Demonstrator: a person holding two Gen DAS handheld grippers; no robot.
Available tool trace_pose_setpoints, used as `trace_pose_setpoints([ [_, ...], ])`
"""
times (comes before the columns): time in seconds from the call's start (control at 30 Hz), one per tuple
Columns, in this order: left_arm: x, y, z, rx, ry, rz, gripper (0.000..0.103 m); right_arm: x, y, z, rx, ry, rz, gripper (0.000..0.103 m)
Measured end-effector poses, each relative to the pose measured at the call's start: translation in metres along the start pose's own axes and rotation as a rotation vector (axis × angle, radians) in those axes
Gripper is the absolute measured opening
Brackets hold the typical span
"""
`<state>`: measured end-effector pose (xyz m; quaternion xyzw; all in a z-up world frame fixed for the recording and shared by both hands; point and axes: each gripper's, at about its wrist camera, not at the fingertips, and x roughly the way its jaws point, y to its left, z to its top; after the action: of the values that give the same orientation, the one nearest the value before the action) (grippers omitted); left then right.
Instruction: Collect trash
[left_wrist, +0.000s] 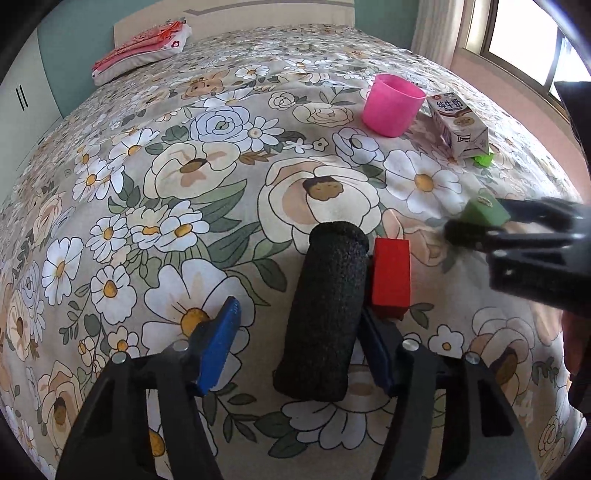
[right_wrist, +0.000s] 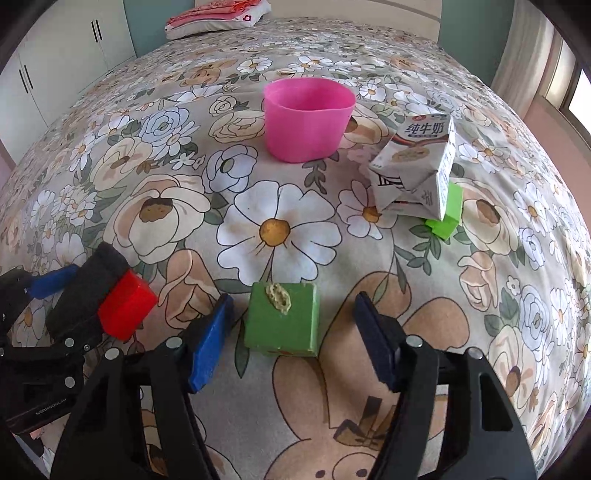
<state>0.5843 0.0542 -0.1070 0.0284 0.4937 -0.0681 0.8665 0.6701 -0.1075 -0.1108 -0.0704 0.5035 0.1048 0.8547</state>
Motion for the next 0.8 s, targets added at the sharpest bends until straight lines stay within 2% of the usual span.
trace_pose_setpoints([
  [0.03,0.0,-0.001,0.0,-0.006,0.0,-0.01,0.054,0.0,0.001,0.001,-0.008,0.002,-0.008,0.051],
  [0.07,-0.001,-0.003,0.001,-0.007,0.001,-0.017,0.046,0.0,0.001,0.001,-0.013,0.005,-0.01,0.047],
  [0.1,-0.001,-0.005,0.001,-0.006,0.001,-0.019,0.041,0.0,0.001,0.002,-0.011,0.006,-0.01,0.038],
  [0.13,-0.002,-0.006,0.0,-0.005,0.002,-0.01,0.041,0.0,-0.001,0.001,-0.004,0.012,-0.004,0.031],
  [0.23,-0.005,-0.004,-0.001,-0.039,0.025,0.001,0.036,-0.005,-0.006,-0.002,0.013,0.028,0.016,0.031],
  [0.43,-0.023,0.009,-0.008,-0.127,0.068,-0.063,0.034,-0.033,-0.017,-0.014,0.032,0.018,0.032,0.031],
  [0.7,-0.09,0.004,-0.012,-0.132,0.013,-0.059,0.033,-0.111,-0.031,-0.021,0.034,-0.059,0.014,0.031],
  [0.8,-0.124,-0.004,-0.011,-0.117,-0.031,-0.044,0.033,-0.148,-0.034,-0.024,0.036,-0.102,0.009,0.031],
])
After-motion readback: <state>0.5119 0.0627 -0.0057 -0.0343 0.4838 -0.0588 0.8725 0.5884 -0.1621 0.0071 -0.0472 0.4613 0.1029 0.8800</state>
